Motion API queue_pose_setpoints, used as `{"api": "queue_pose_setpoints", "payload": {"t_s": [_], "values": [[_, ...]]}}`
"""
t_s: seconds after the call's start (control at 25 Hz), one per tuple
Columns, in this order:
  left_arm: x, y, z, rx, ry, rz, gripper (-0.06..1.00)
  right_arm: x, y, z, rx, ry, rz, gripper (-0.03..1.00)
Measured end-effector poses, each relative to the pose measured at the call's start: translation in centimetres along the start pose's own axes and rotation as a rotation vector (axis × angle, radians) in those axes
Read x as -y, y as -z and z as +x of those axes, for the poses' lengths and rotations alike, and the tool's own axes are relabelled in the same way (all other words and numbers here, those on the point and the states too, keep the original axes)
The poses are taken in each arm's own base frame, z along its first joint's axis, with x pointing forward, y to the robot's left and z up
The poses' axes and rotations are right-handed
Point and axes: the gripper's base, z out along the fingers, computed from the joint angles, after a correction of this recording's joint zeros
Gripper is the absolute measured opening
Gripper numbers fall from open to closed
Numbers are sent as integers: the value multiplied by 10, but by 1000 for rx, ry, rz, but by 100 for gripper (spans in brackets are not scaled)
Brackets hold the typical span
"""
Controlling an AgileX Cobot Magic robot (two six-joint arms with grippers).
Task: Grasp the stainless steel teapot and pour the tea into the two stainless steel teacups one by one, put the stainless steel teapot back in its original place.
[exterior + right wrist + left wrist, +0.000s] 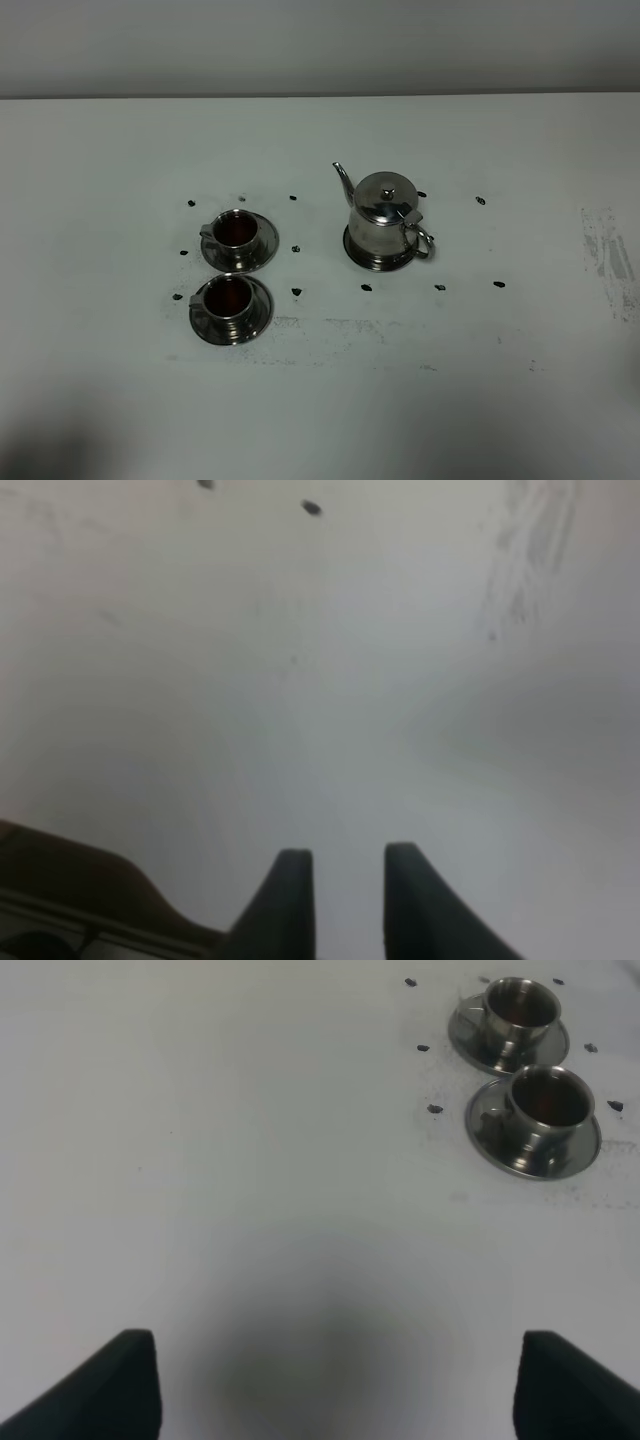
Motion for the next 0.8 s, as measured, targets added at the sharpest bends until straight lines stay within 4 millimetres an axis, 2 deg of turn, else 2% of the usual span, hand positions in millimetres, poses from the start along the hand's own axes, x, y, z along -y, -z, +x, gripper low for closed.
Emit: {"api": "queue_pose_setpoints", "payload": {"t_s": [0.16,0.36,0.8], "values": [[0,0,0,0,0,0,69,-6,-8,30,39,-47,1,17],[0,0,0,0,0,0,69,-10,-12,53,94,-61,18,17],[0,0,0,0,0,0,69,-24,14,81,309,-26,63,17]]}}
